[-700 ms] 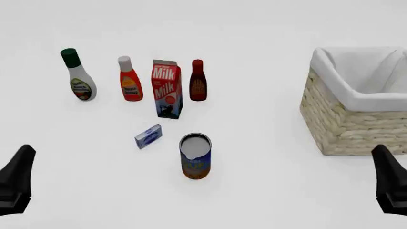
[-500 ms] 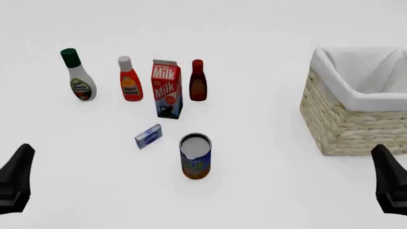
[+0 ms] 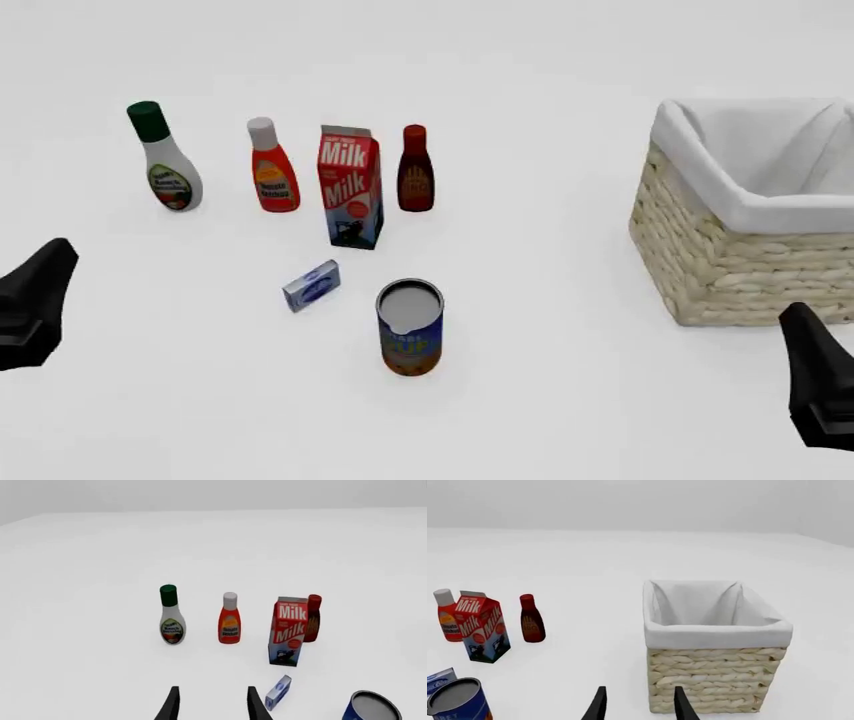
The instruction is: Pick the ketchup and place it in the basket.
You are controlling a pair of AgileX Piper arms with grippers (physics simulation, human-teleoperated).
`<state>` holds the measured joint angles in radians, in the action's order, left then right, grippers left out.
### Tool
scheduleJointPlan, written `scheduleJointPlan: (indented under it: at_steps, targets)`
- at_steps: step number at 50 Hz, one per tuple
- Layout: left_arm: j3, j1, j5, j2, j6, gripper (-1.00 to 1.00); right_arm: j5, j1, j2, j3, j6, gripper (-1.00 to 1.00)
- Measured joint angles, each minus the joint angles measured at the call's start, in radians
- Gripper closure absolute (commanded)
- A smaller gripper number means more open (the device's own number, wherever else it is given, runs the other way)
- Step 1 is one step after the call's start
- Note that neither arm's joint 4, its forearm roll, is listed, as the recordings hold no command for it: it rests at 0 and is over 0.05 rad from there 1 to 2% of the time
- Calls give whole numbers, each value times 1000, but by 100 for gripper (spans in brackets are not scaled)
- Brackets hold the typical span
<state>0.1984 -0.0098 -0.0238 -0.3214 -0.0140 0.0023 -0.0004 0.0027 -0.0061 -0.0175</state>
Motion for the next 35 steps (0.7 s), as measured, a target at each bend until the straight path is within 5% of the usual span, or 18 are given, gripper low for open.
scheduleJointPlan:
  at_steps: [35]
  targets:
    - [522, -96, 224, -453, 45, -100, -3, 12, 9, 2, -8, -100]
